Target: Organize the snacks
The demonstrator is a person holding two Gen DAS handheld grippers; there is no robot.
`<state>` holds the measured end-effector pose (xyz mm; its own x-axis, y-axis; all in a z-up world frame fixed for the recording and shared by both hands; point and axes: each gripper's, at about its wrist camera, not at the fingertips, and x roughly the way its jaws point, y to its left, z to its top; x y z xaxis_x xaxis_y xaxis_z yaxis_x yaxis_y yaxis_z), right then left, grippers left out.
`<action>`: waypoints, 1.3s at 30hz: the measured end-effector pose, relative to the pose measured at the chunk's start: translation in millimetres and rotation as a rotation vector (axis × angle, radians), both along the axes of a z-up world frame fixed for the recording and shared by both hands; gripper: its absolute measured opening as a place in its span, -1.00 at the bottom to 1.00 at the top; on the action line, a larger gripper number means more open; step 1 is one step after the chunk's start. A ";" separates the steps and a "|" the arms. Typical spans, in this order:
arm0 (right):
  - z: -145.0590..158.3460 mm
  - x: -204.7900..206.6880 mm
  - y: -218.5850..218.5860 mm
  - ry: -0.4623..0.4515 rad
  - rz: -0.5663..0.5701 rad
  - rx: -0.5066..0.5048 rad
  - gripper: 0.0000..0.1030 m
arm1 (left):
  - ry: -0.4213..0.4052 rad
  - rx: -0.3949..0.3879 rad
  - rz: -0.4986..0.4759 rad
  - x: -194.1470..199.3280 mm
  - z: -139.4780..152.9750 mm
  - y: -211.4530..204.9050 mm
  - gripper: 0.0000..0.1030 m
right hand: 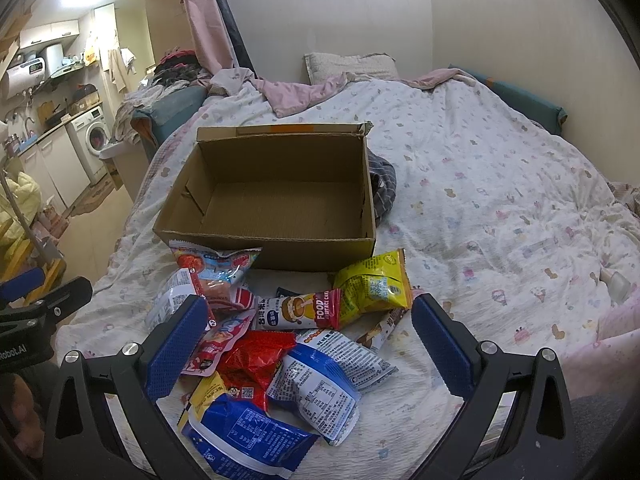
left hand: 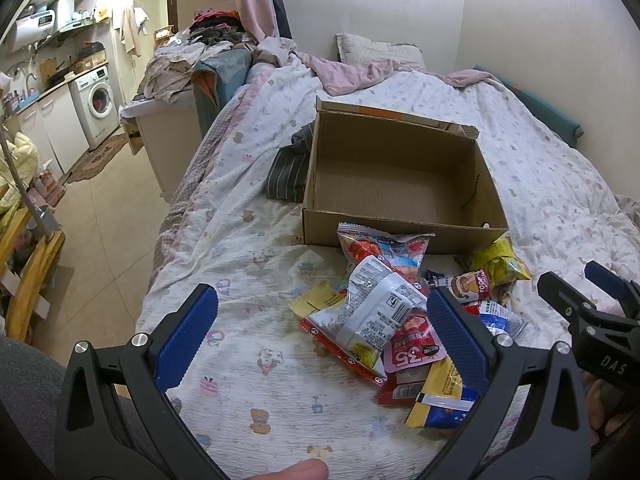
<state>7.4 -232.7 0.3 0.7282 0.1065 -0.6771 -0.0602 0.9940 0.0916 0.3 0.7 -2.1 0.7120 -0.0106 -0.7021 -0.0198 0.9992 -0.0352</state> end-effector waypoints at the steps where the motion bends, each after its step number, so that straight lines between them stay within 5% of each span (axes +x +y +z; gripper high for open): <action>1: -0.1 -0.1 0.0 0.000 0.000 -0.001 1.00 | 0.002 -0.003 -0.001 0.1 0.1 0.5 1.00; 25: -1.1 0.9 -0.4 0.016 0.013 0.004 1.00 | 0.002 -0.004 0.000 0.4 -0.7 0.5 1.00; 32: -8.2 6.2 10.8 0.182 0.208 0.034 1.00 | 0.018 -0.027 0.042 3.0 -1.5 16.8 1.00; 39: -35.1 -9.7 61.7 0.325 0.503 -0.219 1.00 | 0.084 -0.050 0.091 5.9 -9.0 35.5 1.00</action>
